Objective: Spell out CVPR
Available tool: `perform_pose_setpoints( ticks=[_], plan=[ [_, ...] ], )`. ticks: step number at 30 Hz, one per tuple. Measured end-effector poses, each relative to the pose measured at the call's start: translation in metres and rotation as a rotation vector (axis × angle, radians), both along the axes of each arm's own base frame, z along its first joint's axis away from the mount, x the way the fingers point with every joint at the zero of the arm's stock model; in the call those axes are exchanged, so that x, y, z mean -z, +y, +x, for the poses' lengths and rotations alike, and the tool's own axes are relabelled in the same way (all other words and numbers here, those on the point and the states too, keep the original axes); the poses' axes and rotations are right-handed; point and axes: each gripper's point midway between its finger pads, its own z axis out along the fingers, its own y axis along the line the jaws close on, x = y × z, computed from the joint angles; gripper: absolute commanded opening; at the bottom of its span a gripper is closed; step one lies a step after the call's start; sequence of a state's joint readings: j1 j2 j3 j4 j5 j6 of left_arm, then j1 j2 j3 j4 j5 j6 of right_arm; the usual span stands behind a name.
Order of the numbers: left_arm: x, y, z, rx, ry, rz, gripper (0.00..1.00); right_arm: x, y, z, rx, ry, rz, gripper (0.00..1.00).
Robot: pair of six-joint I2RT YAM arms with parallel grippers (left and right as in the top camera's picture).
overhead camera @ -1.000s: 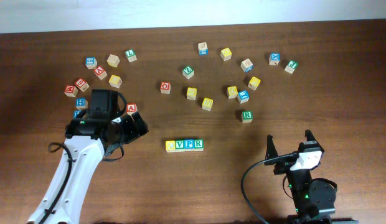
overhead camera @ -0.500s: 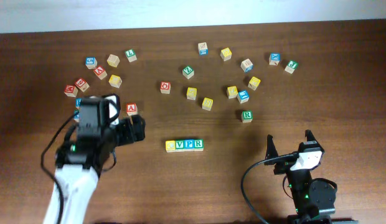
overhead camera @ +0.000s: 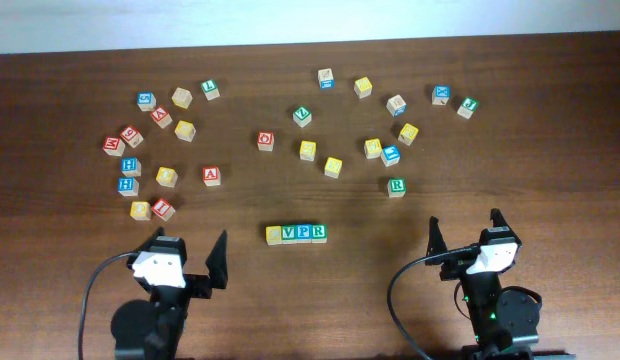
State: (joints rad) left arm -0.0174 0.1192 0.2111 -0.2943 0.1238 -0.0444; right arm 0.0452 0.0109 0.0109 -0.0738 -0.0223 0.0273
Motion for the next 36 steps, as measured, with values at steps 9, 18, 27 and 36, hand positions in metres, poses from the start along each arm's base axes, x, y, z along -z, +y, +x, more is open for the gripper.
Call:
perform_pose_setpoints(
  ticks=[9,18,27,36],
  plan=[
    [-0.002,0.003,0.010,-0.008,-0.212,0.042,0.99,0.000,0.000,0.000,-0.001,-0.001,0.000,0.98],
    [0.021,0.043,0.010,-0.209,-0.125,0.074,0.99,0.000,0.000,0.000,-0.001,-0.001,-0.001,0.98],
    [0.021,0.043,0.010,-0.210,-0.124,0.070,0.99,0.000,0.000,0.000,-0.001,-0.001,-0.001,0.98],
    [0.022,0.043,0.010,-0.209,-0.122,0.071,0.99,0.000,0.000,0.000,-0.001,-0.001,-0.001,0.99]
  ],
)
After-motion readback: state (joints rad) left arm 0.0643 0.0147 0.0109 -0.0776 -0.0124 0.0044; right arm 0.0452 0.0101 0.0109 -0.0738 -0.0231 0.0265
